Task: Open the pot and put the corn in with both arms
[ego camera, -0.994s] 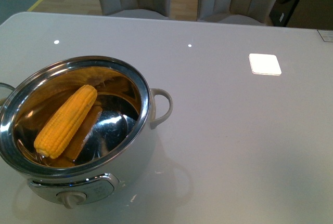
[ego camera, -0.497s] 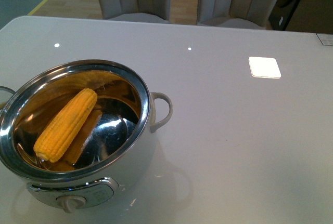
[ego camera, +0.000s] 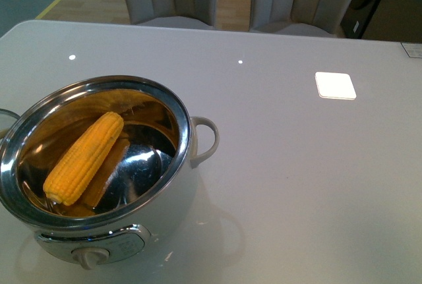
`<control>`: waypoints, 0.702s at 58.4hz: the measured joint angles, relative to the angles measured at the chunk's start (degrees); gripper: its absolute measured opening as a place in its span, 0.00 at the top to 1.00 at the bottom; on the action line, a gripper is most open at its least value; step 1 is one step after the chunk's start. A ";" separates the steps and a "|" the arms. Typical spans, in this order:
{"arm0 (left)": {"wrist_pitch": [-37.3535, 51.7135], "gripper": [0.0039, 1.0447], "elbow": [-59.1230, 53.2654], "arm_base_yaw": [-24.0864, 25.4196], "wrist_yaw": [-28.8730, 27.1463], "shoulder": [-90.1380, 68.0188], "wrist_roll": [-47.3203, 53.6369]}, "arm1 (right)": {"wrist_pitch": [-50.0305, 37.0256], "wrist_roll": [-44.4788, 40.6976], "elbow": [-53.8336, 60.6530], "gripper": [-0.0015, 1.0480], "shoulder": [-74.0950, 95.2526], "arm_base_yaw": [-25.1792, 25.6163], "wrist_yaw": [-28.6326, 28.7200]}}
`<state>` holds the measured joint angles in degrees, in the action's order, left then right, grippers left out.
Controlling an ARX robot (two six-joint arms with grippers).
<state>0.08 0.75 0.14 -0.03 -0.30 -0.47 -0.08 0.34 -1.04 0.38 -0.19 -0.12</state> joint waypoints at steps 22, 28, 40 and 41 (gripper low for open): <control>0.00 0.06 0.00 0.00 0.00 0.00 0.00 | 0.00 -0.07 0.00 0.44 -0.02 0.00 0.00; 0.00 0.06 0.00 0.00 0.00 0.00 0.00 | 0.00 -0.07 0.00 0.26 -0.02 0.00 0.00; 0.00 0.06 0.00 0.00 0.00 0.00 0.00 | 0.00 -0.07 0.00 0.09 -0.02 0.00 0.00; 0.00 0.06 0.00 0.00 0.00 0.00 0.00 | 0.00 -0.07 0.00 0.08 -0.02 0.00 0.00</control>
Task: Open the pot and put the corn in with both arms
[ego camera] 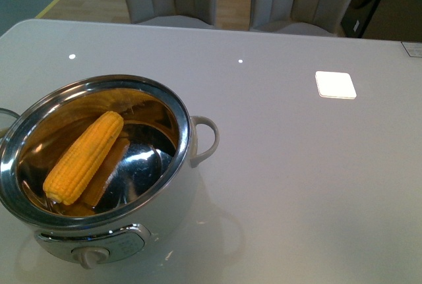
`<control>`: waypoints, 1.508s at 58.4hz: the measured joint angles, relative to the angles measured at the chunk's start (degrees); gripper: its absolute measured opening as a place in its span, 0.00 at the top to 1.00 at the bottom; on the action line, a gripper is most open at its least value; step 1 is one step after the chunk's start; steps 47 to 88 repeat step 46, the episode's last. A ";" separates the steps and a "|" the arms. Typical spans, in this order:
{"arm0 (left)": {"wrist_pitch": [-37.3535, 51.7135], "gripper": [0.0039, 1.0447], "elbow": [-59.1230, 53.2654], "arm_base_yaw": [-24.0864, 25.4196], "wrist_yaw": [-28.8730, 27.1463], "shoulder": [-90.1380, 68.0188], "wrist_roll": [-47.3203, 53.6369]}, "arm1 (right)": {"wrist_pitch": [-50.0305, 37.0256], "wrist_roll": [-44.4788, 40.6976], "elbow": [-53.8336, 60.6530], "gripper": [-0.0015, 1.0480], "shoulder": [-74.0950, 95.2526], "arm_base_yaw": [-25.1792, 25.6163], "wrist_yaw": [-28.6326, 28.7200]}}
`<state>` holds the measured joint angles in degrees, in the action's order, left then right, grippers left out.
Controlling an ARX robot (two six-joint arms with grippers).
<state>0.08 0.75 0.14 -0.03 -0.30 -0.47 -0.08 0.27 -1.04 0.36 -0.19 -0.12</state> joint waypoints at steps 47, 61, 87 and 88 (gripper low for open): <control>0.00 0.06 0.00 0.00 0.02 0.00 0.00 | 0.00 0.00 0.00 0.08 0.00 0.00 0.00; 0.00 0.06 0.00 0.00 0.02 0.00 0.00 | 0.00 0.00 0.00 0.08 0.00 0.00 0.00; 0.00 0.06 0.00 0.00 0.02 0.00 0.00 | 0.00 0.00 0.00 0.08 0.00 0.00 0.00; 0.00 0.06 0.00 0.00 0.02 0.00 0.00 | 0.00 0.00 0.00 0.08 0.00 0.00 0.00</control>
